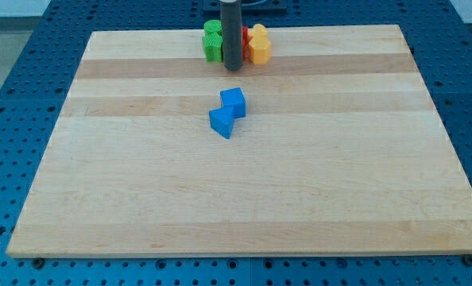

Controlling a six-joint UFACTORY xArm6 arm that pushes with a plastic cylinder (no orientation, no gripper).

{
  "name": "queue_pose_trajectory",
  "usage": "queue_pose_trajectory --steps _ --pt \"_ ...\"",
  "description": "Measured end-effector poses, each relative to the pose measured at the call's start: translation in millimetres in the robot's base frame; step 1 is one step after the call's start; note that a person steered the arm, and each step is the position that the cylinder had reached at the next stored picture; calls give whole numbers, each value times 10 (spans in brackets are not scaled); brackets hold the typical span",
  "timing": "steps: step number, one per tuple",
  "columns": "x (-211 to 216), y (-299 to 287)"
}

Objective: Move your arm to the blue triangle

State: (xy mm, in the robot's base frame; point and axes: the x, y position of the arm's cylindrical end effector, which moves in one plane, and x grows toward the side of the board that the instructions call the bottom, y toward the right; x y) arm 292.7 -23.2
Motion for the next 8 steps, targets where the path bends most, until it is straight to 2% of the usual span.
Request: queue_pose_trajectory --steps 1,3,8 --pt "22 0" --pt "782 153" --pt "1886 122"
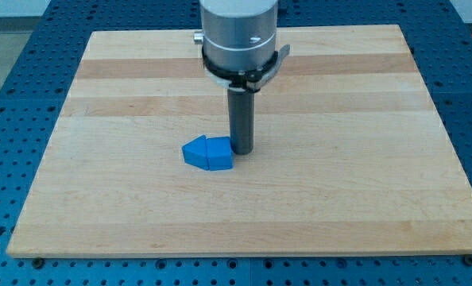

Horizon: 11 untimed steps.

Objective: Move your arm to the blue triangle

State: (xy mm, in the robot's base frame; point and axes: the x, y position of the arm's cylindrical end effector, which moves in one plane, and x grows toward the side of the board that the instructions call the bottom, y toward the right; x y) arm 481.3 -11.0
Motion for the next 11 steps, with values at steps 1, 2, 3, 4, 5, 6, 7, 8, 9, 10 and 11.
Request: queue_pose_trajectory --steps 1,2,3,4,5,6,7,8,9,10,11 --pt "266 -12" --pt "389 -89" --pt "384 101" --pt "260 546" --pt "26 552" --pt "5 301" --pt "7 -4" --pt "7 -279" --pt "49 -468" --pt "161 -611" --pt "234 -816"
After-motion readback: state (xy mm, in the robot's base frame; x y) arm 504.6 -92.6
